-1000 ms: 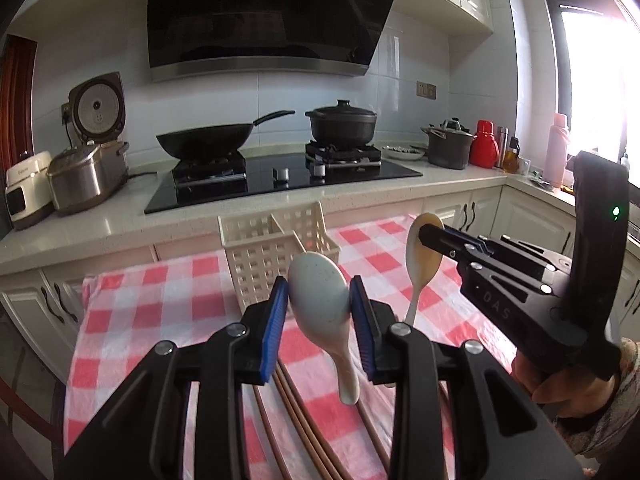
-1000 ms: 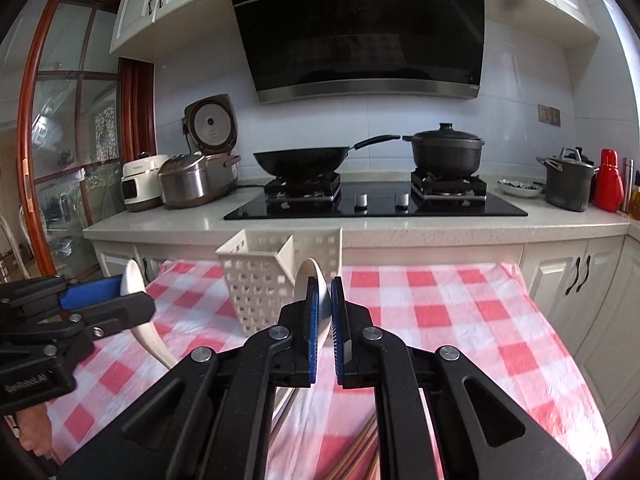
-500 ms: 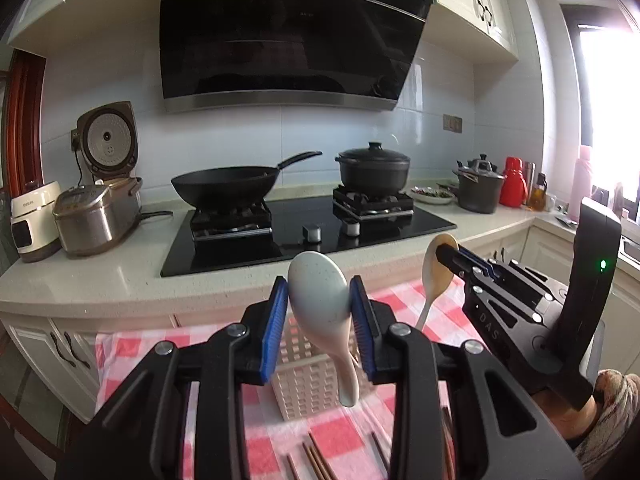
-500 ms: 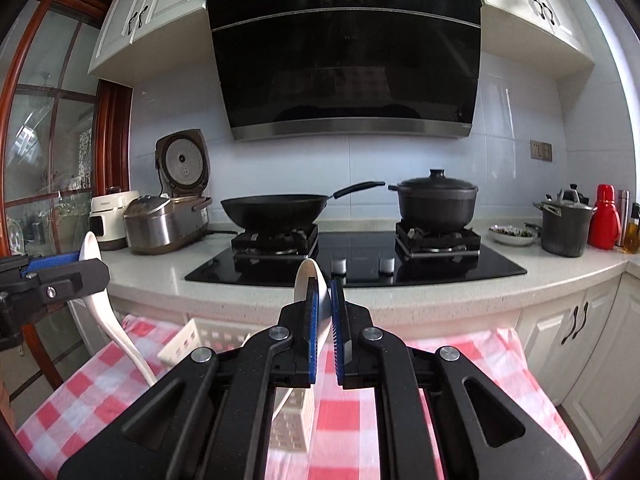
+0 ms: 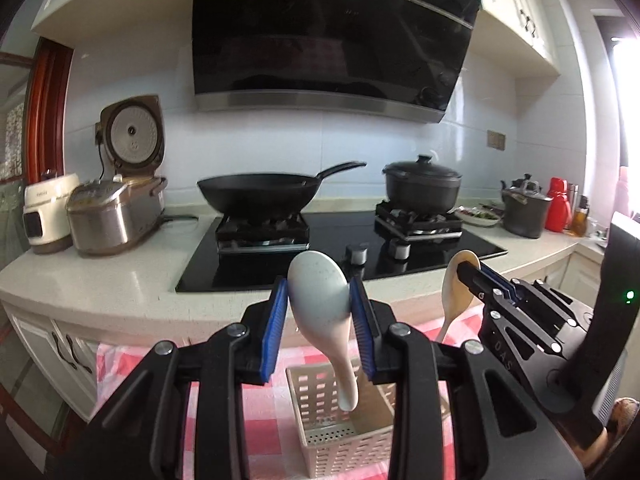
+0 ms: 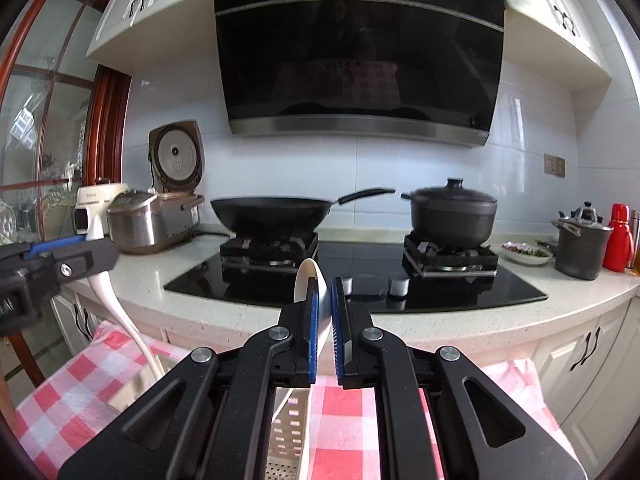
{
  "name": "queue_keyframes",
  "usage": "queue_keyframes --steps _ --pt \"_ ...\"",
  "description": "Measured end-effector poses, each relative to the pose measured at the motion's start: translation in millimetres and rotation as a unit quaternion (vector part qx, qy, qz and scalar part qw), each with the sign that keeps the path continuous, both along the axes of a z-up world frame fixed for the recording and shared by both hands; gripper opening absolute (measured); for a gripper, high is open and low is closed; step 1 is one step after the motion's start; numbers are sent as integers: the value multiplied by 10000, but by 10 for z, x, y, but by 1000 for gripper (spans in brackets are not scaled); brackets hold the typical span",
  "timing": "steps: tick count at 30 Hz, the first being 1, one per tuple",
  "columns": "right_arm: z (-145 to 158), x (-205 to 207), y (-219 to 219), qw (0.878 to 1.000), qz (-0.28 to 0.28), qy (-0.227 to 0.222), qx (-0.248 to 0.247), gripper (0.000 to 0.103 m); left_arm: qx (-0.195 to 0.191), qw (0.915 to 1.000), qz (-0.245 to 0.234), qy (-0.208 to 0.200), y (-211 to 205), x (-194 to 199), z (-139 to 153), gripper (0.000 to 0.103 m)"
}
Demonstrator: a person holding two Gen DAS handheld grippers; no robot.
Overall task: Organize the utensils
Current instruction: 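Carry both spoons up over the white caddy with both tools, then open both tools to drop the spoons into the caddy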
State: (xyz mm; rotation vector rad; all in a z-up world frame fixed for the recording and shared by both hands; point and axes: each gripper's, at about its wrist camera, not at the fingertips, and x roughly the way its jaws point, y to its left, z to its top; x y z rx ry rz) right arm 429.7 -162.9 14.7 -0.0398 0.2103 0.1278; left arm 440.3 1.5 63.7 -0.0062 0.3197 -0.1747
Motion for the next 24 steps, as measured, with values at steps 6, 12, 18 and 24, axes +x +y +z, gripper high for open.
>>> queue_keyframes --steps 6,12,18,24 --pt "-320 29 139 9994 178 223 -215 9 9 9994 109 316 -24 147 -453 31" --pt "-477 4 128 9987 298 412 -78 9 100 9987 269 414 -9 158 -640 31" --pt "-575 5 119 9974 335 638 -11 11 197 9984 393 355 -15 57 -708 32" --pt "-559 -181 35 9968 442 645 138 44 226 9979 530 299 4 -124 -705 48"
